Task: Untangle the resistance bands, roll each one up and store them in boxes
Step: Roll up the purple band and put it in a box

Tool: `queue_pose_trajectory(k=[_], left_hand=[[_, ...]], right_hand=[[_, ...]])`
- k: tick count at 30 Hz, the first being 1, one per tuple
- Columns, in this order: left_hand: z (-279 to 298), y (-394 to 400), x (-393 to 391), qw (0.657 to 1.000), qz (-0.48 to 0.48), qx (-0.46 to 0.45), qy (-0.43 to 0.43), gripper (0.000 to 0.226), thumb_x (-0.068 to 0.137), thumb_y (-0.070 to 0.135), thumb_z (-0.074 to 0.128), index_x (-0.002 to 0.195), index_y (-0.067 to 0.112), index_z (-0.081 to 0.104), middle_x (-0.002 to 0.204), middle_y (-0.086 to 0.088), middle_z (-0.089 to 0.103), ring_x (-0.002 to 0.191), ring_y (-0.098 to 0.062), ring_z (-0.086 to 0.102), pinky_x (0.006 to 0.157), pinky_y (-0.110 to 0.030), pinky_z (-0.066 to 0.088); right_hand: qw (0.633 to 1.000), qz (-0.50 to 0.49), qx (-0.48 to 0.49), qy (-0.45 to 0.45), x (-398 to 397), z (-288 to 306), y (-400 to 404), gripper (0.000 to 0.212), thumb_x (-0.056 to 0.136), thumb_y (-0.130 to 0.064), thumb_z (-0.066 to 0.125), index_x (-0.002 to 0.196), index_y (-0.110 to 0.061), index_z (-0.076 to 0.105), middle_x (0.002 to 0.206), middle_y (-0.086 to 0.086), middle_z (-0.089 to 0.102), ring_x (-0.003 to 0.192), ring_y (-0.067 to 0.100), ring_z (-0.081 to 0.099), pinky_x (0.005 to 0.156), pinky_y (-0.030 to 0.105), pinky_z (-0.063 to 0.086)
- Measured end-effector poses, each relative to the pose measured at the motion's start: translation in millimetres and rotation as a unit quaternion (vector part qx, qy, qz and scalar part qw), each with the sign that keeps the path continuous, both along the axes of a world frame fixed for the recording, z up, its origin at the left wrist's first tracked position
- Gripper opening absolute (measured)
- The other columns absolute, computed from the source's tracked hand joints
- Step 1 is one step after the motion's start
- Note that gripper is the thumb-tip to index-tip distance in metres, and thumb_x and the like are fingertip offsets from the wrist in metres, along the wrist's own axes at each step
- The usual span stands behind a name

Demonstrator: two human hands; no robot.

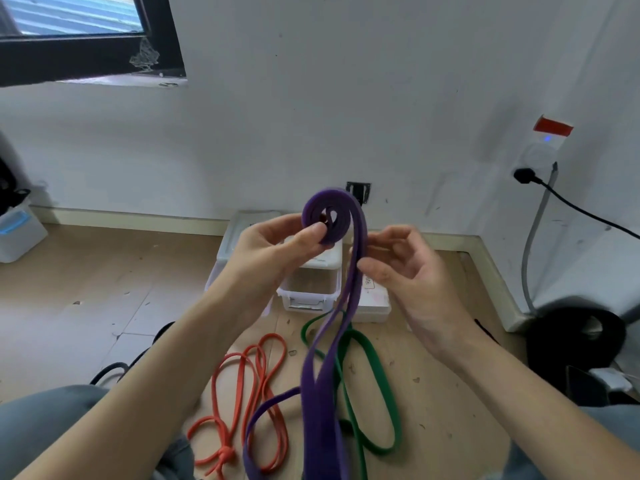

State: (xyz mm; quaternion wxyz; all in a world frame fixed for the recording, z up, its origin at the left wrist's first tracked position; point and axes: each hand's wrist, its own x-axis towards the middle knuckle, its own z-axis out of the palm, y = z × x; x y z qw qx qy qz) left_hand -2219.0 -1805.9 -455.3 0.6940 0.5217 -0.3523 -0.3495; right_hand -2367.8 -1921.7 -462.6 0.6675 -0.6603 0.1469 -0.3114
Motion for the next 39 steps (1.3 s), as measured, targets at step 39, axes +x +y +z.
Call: queue_pose_trajectory(k=[39], left_hand=[[-15.0,-2.5,-16.5,0.996,-0.027,0.089,0.014,0.048,0.063,0.033,0.072,0.108,0.016,0.065,0.105,-0.004,0.071,0.103,-0.019,0.066,0.091,-0.033,0.049]], right_hand=[[0.993,-0.053,-0.098,0.044,0.8,-7.5,0.4,0.031,0.071,-0.025,0.074,0.094,-0.029,0.052,0.093,-0.001,0.069,0.091,0.014,0.066,0.080,0.027,0.052]])
